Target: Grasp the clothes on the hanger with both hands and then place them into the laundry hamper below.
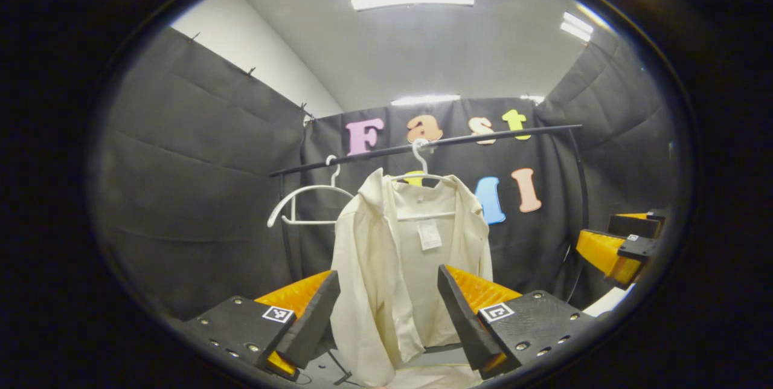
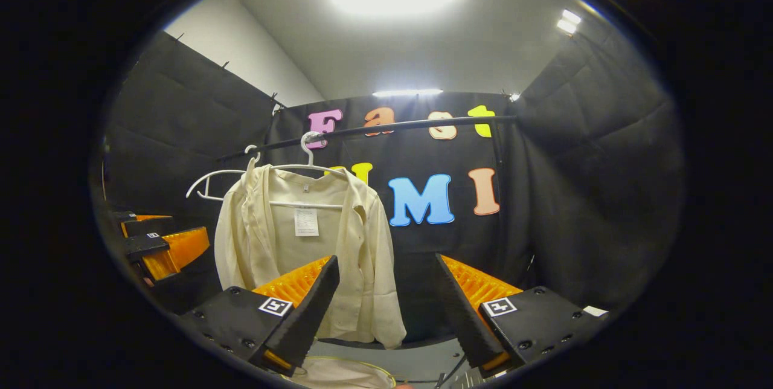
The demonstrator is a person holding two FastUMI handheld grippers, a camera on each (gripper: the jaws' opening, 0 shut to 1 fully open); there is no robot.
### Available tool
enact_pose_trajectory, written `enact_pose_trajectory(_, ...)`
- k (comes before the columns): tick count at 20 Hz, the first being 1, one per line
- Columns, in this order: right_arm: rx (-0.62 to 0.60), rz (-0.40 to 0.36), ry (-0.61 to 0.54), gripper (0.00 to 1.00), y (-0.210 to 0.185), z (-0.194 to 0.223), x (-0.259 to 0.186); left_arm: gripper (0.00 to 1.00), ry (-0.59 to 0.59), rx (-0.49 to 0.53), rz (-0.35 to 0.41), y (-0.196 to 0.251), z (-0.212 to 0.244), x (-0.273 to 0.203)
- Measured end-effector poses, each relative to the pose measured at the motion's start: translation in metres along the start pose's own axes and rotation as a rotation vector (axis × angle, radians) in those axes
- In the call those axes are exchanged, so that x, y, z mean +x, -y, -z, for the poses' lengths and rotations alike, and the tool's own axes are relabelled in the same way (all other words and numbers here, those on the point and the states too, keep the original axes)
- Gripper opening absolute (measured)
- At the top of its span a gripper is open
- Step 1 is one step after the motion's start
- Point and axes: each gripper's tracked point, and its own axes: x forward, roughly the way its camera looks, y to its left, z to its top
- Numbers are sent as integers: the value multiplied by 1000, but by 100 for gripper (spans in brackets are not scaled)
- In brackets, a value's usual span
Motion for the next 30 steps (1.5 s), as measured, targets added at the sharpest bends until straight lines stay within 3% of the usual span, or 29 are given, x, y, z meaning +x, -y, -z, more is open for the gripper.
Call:
enact_pose_trajectory(14, 28, -148, 1, 98, -20, -5, 119, 95, 31, 23, -88, 11, -15, 88)
enact_pose_trajectory(30, 84, -297, -46, 99, -49, 28, 246, 95, -42, 49, -196, 14, 19, 184)
